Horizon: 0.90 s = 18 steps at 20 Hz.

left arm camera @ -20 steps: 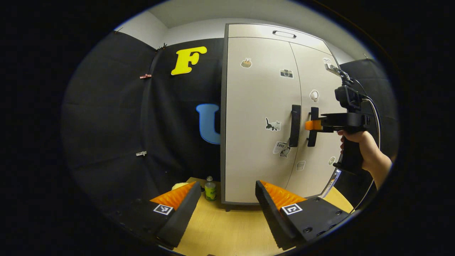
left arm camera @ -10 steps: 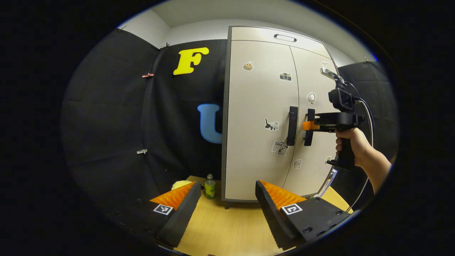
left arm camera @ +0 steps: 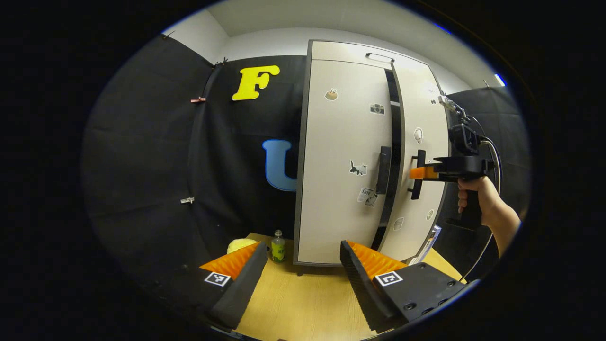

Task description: Open the right door of the double-door shoe cabinet with the right hand, and open the left door with the left hand.

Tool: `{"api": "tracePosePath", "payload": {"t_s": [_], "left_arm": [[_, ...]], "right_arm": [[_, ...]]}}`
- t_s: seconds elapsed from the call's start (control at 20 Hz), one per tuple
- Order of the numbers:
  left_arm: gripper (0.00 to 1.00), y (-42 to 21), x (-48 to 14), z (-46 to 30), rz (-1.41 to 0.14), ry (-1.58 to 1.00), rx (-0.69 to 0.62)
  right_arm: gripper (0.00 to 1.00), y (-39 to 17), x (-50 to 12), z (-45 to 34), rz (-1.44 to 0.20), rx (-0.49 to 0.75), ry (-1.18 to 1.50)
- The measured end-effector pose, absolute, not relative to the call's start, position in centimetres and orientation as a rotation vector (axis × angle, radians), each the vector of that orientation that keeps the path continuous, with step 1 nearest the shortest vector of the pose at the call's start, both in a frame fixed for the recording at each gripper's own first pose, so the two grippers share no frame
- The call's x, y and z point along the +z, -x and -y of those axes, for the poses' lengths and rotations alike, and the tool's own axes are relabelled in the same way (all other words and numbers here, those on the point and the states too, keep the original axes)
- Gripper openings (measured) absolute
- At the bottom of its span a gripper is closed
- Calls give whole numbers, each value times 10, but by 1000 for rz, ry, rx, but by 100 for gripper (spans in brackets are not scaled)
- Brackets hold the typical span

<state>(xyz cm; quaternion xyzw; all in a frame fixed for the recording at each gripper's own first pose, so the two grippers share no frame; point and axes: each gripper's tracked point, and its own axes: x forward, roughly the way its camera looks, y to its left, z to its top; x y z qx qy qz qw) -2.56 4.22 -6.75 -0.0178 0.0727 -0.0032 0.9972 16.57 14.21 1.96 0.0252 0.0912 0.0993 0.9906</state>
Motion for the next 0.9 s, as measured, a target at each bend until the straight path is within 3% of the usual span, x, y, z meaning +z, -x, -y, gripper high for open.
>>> {"api": "tracePosePath", "payload": {"t_s": [0.9], "left_arm": [[95,30,-65,-2,-143,-1,-156]], "right_arm": [[15,-117,29,-77,-163,84,11]]}}
